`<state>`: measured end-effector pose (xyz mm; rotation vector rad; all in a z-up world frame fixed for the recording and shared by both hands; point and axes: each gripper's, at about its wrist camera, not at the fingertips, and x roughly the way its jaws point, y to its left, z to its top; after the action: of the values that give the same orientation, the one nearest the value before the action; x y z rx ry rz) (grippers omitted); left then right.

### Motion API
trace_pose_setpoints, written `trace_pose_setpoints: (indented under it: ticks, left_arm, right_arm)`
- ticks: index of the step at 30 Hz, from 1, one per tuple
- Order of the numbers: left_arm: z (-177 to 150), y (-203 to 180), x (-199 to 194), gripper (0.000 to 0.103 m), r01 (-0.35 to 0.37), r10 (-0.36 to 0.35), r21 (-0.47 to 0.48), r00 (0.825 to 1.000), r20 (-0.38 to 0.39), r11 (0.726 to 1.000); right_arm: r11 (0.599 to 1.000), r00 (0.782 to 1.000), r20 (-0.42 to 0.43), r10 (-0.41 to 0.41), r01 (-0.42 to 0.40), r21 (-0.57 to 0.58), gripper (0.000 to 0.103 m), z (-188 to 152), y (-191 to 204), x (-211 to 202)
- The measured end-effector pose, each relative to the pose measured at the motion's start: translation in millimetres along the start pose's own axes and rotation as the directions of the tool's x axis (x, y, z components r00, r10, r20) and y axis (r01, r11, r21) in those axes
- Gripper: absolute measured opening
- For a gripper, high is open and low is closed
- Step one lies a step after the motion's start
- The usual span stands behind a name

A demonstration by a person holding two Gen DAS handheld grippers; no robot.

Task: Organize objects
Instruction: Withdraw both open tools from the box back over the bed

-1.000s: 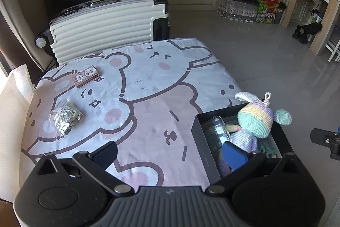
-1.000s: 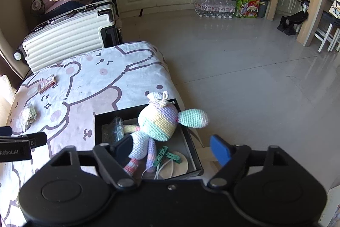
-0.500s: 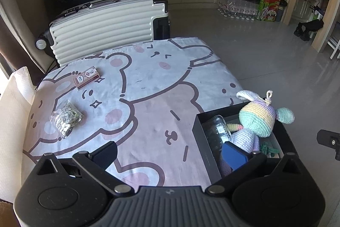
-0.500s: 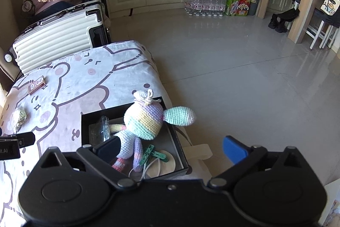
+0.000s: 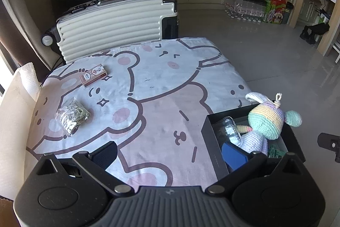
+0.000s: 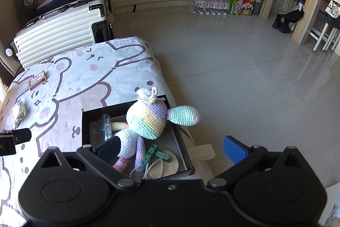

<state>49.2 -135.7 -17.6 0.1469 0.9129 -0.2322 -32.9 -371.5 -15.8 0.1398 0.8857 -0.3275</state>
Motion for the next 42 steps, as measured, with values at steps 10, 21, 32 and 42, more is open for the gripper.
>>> trace_pose_setpoints:
  ticks: [10,21,32,42]
  left_arm:
    - [-3.8,56.4,-10.1,0.103,-0.068,0.069,-0.083,0.998,0.008,0.994]
    - [-19.1,120.5,-22.7,0.103,-0.146,0.147,-0.171,0.989,-0.007,0.974]
    - [-35.1,167.6,-33.1,0.103,-0.206,0.206,-0.226,0.978,-0.025,0.952]
    - [-46.5,192.7,-35.0,0.103,-0.235,0.234,-0.252,0.972,-0.034,0.939]
  right_arm:
    - [0.996,0.998,0.002,0.064,-0.064,-0.055,0.103,7.4,43.0,4.7]
    - [0.98,0.989,0.014,0.146,-0.143,-0.139,0.103,11.3,105.4,1.5]
    - [0.952,0.976,0.009,0.217,-0.209,-0.223,0.103,9.3,165.4,2.8]
    - [0.93,0.961,0.022,0.276,-0.262,-0.26,0.103,7.5,197.4,-3.1]
